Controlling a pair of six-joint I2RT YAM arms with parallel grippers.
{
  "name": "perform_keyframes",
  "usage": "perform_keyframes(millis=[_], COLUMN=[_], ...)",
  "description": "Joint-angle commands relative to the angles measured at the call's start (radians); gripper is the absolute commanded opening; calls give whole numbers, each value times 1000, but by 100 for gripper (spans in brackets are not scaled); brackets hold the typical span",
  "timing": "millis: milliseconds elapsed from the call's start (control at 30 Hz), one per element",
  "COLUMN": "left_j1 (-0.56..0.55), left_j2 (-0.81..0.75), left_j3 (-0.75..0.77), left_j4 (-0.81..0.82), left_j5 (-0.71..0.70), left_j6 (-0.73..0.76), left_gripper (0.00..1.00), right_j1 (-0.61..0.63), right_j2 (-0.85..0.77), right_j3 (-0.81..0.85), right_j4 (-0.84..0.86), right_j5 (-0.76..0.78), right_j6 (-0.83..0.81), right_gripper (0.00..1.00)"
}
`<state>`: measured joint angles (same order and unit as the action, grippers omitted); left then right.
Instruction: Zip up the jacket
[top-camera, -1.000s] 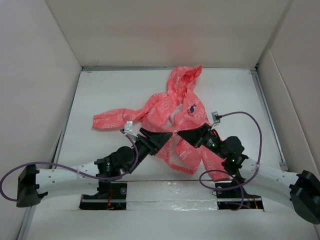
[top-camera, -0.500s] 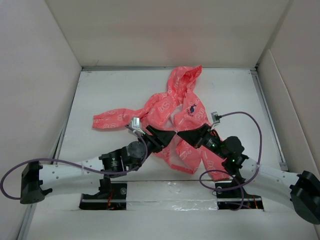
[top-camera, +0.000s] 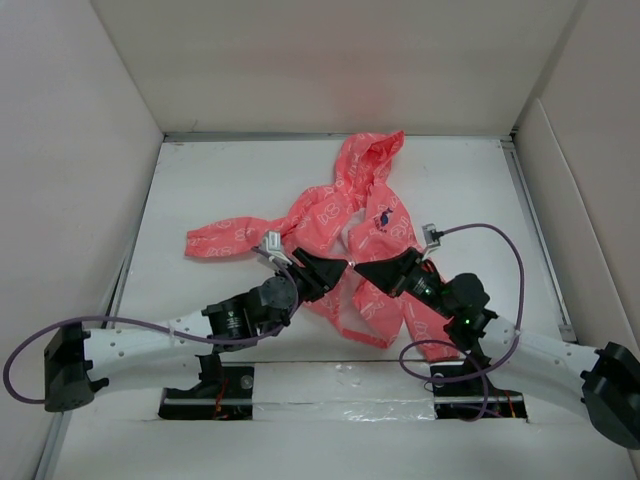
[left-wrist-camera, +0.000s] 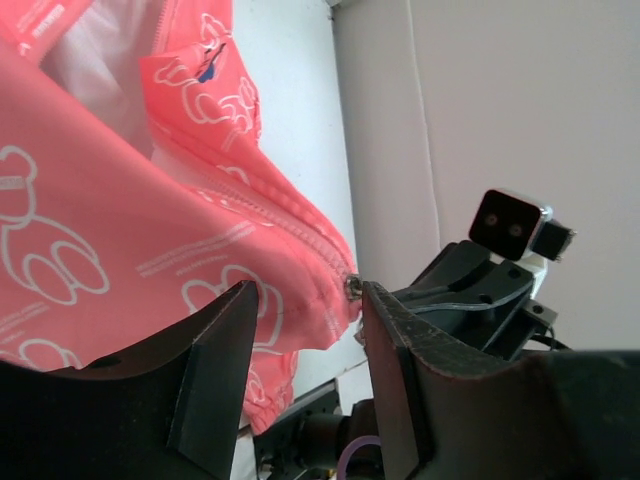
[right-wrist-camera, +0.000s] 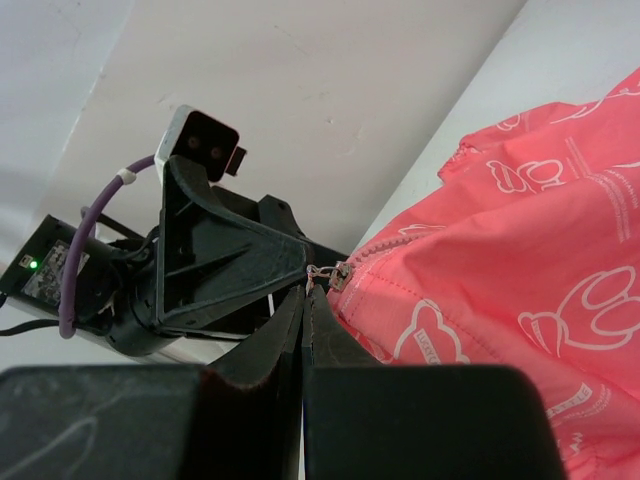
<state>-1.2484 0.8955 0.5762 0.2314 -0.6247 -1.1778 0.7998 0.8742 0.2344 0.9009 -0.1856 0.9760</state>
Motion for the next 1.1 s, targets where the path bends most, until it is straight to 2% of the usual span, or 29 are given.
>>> perform_keyframes(millis=[0,33,133,267,367,500,567,767,867,967,1033,1067], left_j1=[6,6,6,6,6,6,6,6,6,-40,-49,-49], left_j2=[-3,-4,-1,8,19,19,10,-50,-47,-55,-61,-60], left_j3=[-9,-10,-13,-22,-27,-36,-39,-87,-87,-114,-163,-183], left_j4=[113,121,143,175,181,163,151,138,140,183,258,278], left_j5=[26,26,33,59,74,79,74,57,85,92,121,132], left_j6=[27,29,46,50,43,14,-5,-22,-17,-61,-161,-210], left_gripper=[41,35,27,7,0,3,14,30,30,29,30,33], right_j1=[7,7,7,7,7,7,-2,-11,-21,-21,-21,-21], right_j2=[-1,-3,-7,3,9,14,11,-12,-12,-12,-12,-11], right_j3=[34,33,31,29,26,20,14,9,9,11,5,-3], right_j4=[76,79,70,90,110,138,153,129,122,104,102,133], right_j5=[-20,-18,-15,-14,-14,-15,-14,-11,-12,-12,7,17], right_j6=[6,6,7,12,16,27,32,27,24,12,-3,-13], right_gripper=[0,0,0,0,0,0,0,0,0,0,0,0])
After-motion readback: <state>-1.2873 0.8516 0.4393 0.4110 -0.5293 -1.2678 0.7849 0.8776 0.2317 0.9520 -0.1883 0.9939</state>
